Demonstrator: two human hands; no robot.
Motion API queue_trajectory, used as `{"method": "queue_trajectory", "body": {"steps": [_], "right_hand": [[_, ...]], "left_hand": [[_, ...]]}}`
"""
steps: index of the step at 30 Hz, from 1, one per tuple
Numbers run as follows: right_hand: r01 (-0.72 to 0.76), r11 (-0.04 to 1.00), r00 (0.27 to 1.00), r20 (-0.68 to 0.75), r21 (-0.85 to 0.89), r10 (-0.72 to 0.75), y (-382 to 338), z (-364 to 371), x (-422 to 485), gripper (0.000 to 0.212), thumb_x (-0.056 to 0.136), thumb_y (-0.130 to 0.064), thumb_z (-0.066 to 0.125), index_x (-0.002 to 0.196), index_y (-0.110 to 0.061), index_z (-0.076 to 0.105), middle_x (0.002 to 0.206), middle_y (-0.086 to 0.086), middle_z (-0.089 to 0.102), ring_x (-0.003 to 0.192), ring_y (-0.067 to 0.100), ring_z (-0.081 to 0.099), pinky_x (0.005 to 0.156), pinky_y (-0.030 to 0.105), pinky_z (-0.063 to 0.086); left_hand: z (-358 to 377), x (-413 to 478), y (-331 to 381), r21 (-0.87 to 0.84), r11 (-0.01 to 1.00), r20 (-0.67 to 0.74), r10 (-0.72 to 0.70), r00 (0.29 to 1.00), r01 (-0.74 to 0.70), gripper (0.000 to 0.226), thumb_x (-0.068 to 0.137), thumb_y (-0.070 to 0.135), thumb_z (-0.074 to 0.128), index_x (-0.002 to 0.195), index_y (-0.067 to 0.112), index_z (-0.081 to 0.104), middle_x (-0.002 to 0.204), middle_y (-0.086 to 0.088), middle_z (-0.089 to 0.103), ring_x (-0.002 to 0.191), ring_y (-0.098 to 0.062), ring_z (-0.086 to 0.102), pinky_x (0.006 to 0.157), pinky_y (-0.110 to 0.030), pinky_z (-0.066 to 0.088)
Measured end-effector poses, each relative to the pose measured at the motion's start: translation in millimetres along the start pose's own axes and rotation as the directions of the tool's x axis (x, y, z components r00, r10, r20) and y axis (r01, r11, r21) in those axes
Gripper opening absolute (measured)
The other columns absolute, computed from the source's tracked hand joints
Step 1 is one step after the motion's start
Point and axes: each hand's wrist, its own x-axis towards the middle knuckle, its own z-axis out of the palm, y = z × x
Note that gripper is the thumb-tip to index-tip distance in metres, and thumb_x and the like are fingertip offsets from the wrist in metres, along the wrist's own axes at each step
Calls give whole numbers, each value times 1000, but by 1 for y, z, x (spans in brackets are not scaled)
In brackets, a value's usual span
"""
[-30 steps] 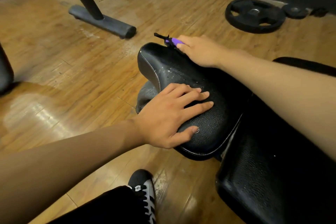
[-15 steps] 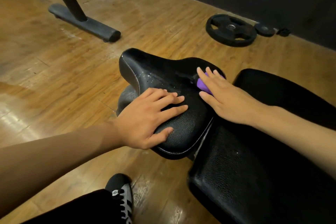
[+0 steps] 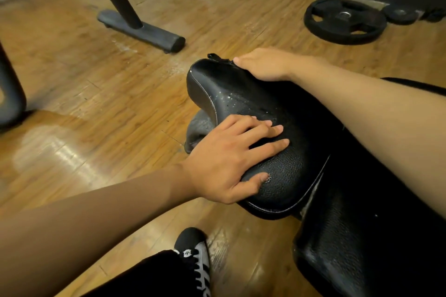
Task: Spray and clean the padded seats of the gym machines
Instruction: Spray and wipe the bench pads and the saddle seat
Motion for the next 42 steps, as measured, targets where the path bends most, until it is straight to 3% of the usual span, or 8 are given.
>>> {"method": "queue_trajectory", "body": {"steps": [6,11,19,26,30,33,36,42], "right_hand": [[46,998,979,-196,-40,-53,18,24,-50,46,107,-41,30,152,-33,37,150,7,49,137,31,45,109,39,36],[91,993,989,-113,-73,-99,27,33,-129,52,108,-32,33,158,-32,18,167,5,12,155,21,7,124,33,11],[93,994,995,-16,-59,-94,21,39,-217,58,107,-27,36,156,-42,7,166,-10,-6,152,8,-11,119,17,0],[-50,999,991,-121,-9,49,40,29,-137,55,108,-25,34,159,-29,15,167,3,10,154,19,3,124,31,7],[-198,980,971,-134,2,197,49,14,-77,50,110,-28,29,159,-30,19,165,7,21,153,28,17,118,35,18],[-281,959,947,-153,34,283,49,6,-58,45,109,-30,29,155,-33,31,153,11,45,138,36,40,105,36,33],[-314,948,922,-223,50,317,44,14,-59,43,108,-29,30,151,-31,37,143,14,53,128,38,47,99,38,38],[-371,928,886,-309,-28,345,19,41,-97,50,108,-27,29,157,-22,25,161,15,27,147,35,25,119,46,26]], "left_hand": [[-1,-2,-3,15,1000,28,-4,1000,3,61,98,43,38,147,9,52,150,-15,51,137,-35,47,112,-52,34],[-2,-2,-1,34,999,41,6,999,-7,60,100,43,37,148,9,51,152,-14,49,138,-35,47,112,-53,34],[0,-1,2,41,999,-18,-2,1000,3,59,98,42,40,145,10,54,138,-15,56,132,-36,50,110,-54,37],[2,1,0,2,1000,-29,-10,1000,10,60,94,42,45,142,10,58,145,-14,55,136,-35,50,111,-54,36],[2,-1,0,-5,1000,-28,-2,1000,2,59,95,41,45,142,9,57,145,-15,55,137,-35,48,110,-54,36],[1,-2,-2,-5,1000,-18,-6,1000,6,59,95,42,44,143,10,56,145,-14,55,137,-35,48,109,-54,36],[0,-2,-2,-4,1000,3,-10,1000,10,59,97,43,42,144,11,55,145,-14,54,137,-34,48,110,-54,36],[-5,-1,1,0,999,42,-35,999,35,58,98,43,41,145,11,54,146,-14,53,136,-35,48,109,-55,37]]}}
